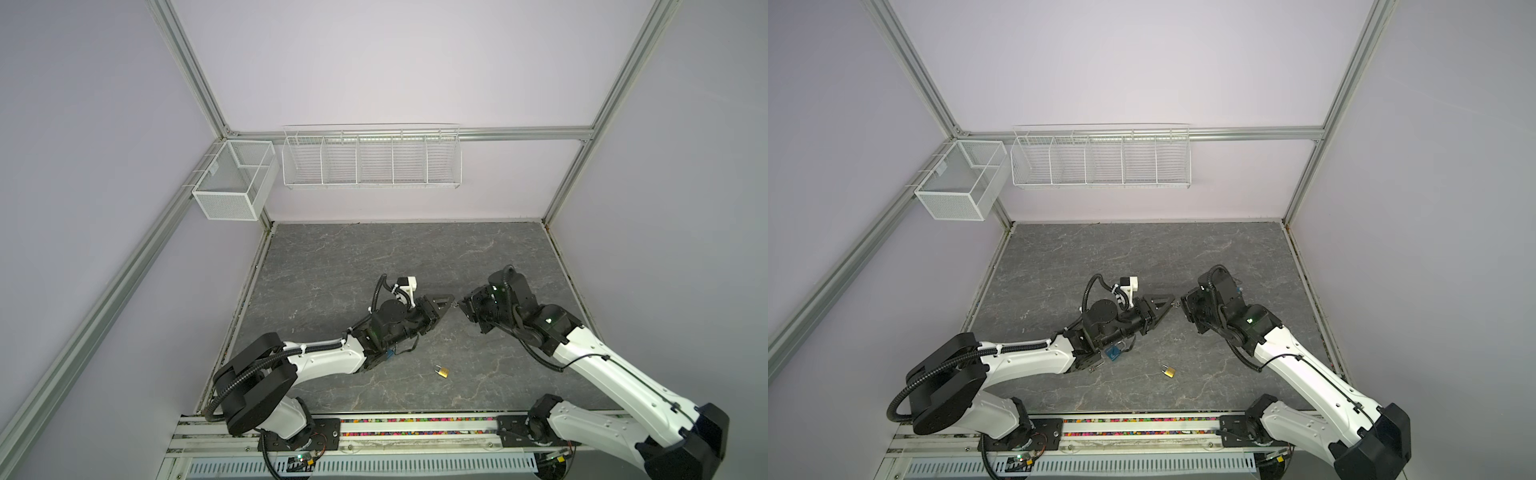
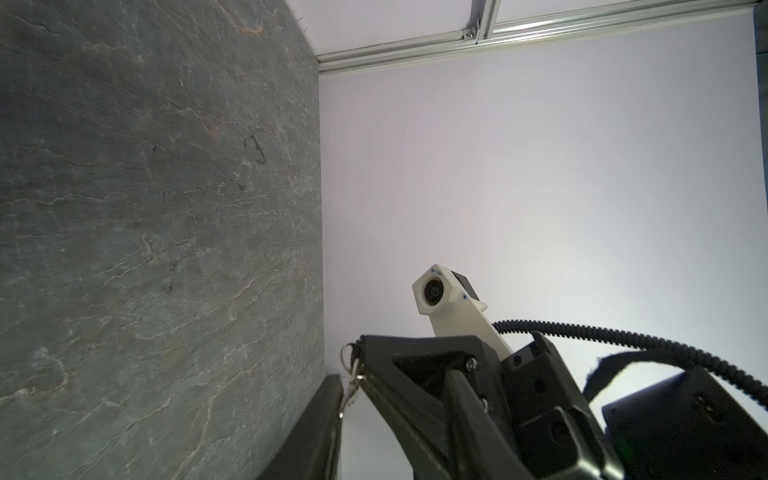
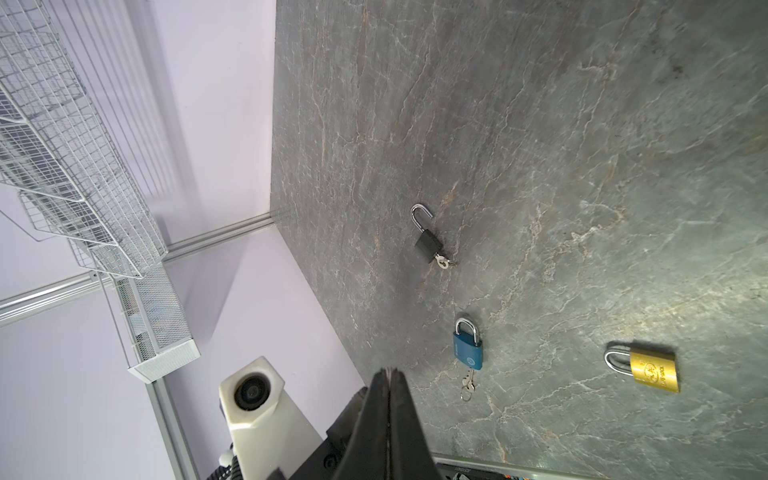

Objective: Unlock with the key
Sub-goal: 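Raise the held key toward the left gripper while the left gripper rises to meet it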

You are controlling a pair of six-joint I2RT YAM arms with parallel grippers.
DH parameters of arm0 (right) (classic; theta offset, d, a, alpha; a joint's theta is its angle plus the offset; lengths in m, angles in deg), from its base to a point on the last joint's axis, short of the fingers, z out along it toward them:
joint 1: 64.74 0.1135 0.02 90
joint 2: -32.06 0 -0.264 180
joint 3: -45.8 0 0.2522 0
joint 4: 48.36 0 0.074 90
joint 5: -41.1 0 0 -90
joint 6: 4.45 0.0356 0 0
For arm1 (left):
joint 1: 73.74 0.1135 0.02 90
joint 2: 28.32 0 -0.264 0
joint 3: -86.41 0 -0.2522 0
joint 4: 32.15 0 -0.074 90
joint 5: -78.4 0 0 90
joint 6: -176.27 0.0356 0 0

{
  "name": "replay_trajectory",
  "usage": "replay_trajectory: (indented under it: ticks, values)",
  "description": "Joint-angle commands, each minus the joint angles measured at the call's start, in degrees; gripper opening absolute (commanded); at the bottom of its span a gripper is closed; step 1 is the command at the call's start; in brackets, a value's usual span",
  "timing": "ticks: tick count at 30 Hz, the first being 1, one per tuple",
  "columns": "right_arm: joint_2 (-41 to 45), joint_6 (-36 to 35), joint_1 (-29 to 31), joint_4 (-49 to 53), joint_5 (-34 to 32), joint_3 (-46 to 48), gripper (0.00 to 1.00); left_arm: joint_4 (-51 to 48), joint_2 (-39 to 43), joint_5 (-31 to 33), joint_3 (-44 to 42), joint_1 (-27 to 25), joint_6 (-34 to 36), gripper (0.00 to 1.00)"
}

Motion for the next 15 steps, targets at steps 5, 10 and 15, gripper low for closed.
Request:
replay_trajectory:
  ticks: [5, 10, 15]
  values:
    - [0.59, 4.81, -0.41, -0.91, 0.56, -0.96, 0.07, -3.60, 1.03, -0.15, 2.67, -0.39, 0.18, 0.32]
    - [0.64, 3.95, -0.42, 0.08, 0.41, -1.69, 0.07, -4.59, 1.12, 0.55, 2.94, -0.32, 0.56, 0.22]
    - [0.29, 4.23, -0.39, -0.12, 1.38, -1.65, 0.07, -4.86, 0.87, 0.99, 3.17, -0.37, 0.57, 0.12]
